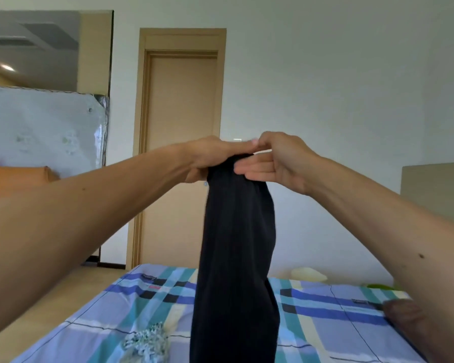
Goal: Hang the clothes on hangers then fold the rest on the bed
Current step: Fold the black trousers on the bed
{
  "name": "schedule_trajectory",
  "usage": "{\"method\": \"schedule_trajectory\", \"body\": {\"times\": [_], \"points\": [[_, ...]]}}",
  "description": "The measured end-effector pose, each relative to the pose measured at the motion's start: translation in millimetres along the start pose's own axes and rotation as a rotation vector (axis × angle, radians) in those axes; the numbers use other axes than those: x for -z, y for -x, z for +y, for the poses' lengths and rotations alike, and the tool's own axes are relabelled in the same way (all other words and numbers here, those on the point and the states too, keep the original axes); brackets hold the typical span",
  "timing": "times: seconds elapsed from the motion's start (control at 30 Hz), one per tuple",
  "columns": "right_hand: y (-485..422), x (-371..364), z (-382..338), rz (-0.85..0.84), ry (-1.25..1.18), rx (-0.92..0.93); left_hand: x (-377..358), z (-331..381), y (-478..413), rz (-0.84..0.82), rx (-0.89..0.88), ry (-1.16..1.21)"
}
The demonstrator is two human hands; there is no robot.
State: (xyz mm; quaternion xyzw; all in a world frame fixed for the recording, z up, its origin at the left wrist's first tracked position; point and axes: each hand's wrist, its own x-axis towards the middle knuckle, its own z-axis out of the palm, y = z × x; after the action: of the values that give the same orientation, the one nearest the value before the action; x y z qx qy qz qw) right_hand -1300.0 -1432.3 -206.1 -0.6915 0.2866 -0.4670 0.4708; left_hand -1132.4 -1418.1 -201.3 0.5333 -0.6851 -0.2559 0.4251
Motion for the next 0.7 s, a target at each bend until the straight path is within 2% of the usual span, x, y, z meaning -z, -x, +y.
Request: {"method": "schedule_trajectory", "body": {"times": [0.07,0.13,0.2,0.33,0.4,0.5,0.57,0.7], "points": [[0.4,-1.1,9.6,0.019,0.025,0.074,0.0,-17.5,5.5,0.034,-0.072,0.028],[-0.9,1.9,24.5,0.101,0.282,0.234,2.8,-33.8,10.8,0.027,-0.103,0.057],[-1.0,8.9,44.2,0.112,0.471,0.294,4.8,-48.1,16.5,-0.043,-0.116,0.085],[2.1,15.9,87.0,-0.292,0.407,0.000,-3.4,-78.3,31.5,-0.108,-0.087,0.115],[0.8,11.2,102.5,-0.395,0.392,-0.060,-13.6,-98.4,37.4,-0.062,-0.075,0.149],[-4.8,1.0,122.1,-0.343,0.382,-0.036,-38.3,-137.5,53.9,0.059,-0.051,0.382],[-7.9,-6.0,130.2,-0.283,0.334,-0.021,-61.2,-166.2,69.1,0.000,-0.012,0.454],[-13.5,-19.9,138.3,-0.167,0.261,-0.015,-110.5,-236.5,101.4,-0.157,0.223,0.512]]}}
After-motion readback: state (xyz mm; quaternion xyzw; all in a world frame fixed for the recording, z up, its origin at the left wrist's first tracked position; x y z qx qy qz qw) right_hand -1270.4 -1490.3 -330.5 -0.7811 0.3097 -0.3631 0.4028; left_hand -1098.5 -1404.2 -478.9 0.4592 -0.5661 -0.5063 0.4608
